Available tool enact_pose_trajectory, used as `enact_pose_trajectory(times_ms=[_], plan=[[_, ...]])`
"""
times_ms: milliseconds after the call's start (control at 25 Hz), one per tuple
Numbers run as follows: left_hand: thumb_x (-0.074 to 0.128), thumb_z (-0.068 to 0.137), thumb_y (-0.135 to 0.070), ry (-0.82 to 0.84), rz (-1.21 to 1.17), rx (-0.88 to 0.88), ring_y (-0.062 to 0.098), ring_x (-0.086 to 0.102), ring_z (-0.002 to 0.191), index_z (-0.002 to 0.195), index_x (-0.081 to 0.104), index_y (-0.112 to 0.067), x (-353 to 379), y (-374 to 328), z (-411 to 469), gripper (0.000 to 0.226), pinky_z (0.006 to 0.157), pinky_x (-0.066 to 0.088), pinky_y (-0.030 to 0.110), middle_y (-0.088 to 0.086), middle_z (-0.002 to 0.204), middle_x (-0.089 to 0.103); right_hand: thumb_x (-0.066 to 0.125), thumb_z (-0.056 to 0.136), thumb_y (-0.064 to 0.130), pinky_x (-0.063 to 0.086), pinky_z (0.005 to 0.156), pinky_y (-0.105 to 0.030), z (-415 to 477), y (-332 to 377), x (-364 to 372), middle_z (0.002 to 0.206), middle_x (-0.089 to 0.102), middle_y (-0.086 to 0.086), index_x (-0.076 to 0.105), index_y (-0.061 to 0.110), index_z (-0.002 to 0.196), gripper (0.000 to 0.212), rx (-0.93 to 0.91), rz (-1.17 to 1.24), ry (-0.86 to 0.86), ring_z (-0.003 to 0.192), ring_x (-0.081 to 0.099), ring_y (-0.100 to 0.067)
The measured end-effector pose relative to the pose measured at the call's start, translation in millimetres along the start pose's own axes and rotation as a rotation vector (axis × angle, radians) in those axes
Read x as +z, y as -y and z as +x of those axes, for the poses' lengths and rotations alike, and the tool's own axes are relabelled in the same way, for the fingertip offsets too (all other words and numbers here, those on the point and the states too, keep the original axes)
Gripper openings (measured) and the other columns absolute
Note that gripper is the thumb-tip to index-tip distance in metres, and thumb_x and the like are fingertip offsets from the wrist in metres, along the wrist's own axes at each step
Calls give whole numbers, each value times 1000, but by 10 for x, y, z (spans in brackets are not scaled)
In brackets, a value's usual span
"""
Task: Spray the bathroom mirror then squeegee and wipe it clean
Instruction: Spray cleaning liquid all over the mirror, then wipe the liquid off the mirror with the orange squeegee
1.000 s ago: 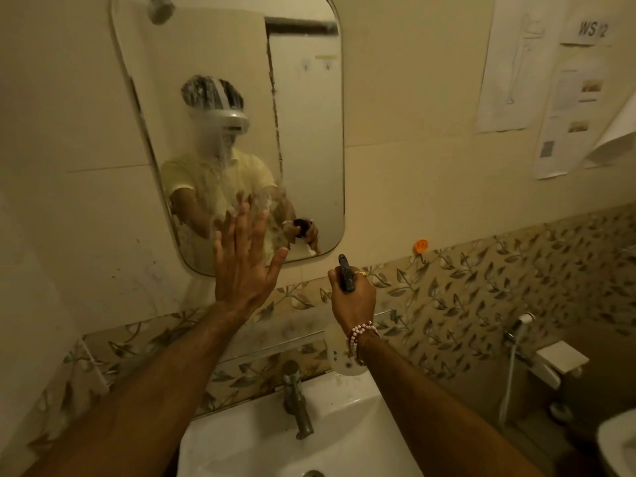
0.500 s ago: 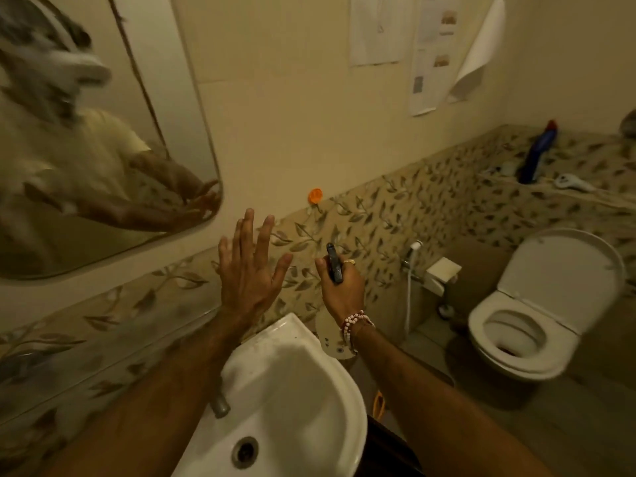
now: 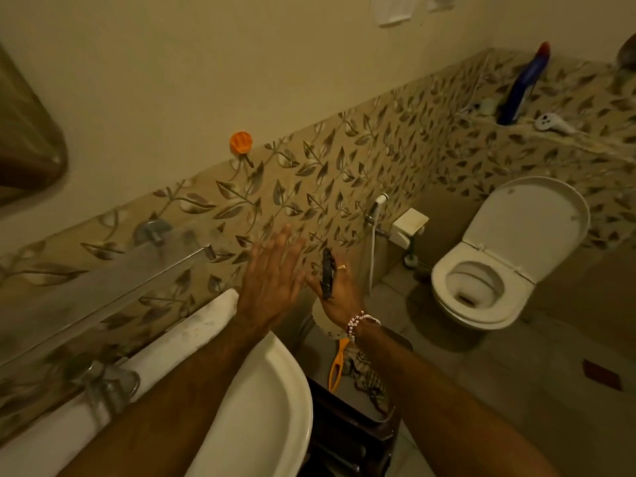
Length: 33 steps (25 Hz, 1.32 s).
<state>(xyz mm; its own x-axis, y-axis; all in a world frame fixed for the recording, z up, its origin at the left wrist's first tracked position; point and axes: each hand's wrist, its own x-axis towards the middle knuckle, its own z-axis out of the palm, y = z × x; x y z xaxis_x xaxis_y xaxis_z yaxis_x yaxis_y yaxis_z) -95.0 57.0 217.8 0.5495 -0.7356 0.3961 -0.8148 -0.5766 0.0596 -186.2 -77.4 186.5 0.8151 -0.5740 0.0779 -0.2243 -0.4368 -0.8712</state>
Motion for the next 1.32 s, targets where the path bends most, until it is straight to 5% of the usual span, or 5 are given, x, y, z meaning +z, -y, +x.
enact_pose_trajectory(times_ms=[240, 400, 720, 1040, 1320], plan=[[49, 101, -34, 200, -57, -68, 28, 28, 152, 158, 28, -20, 871, 175, 26, 62, 118, 31, 51, 10, 168, 23, 75, 83, 42, 45, 100, -48, 197, -838, 355, 137, 42, -21, 34, 3, 147, 85, 115, -125, 141, 120, 50, -36], [41, 102, -37, 442, -49, -100, 26, 18, 156, 161, 19, -23, 1454, 339, 52, 64, 124, 22, 51, 6, 170, 11, 86, 70, 43, 44, 94, -32, 285, -1401, 715, 130, 52, -12, 47, 15, 137, 82, 198, -90, 140, 120, 53, -32], [40, 101, -47, 734, 67, -122, 29, 3, 157, 161, -3, -28, 2286, 616, -15, 77, 122, 13, 60, 7, 170, -9, 86, 70, 40, 43, 108, -40, 404, -2388, 1443, 155, 36, -7, 35, 14, 150, 97, 260, -173, 210, 137, 43, -30], [43, 100, -44, 704, 33, -78, 29, 9, 157, 160, 3, -27, 2392, 562, 1, 75, 120, 16, 62, 8, 170, -5, 83, 72, 16, 37, 111, -28, 286, -2534, 1442, 152, 38, -4, 28, 21, 152, 98, 300, -124, 184, 137, 41, -22], [41, 100, -45, 705, -27, -106, 30, 8, 157, 159, -1, -28, 2469, 491, 130, 74, 121, 11, 63, 7, 170, -7, 63, 93, 24, 46, 102, -38, 107, -2567, 1445, 133, 54, -11, 48, 9, 131, 44, 741, -105, -170, 121, 56, -29]])
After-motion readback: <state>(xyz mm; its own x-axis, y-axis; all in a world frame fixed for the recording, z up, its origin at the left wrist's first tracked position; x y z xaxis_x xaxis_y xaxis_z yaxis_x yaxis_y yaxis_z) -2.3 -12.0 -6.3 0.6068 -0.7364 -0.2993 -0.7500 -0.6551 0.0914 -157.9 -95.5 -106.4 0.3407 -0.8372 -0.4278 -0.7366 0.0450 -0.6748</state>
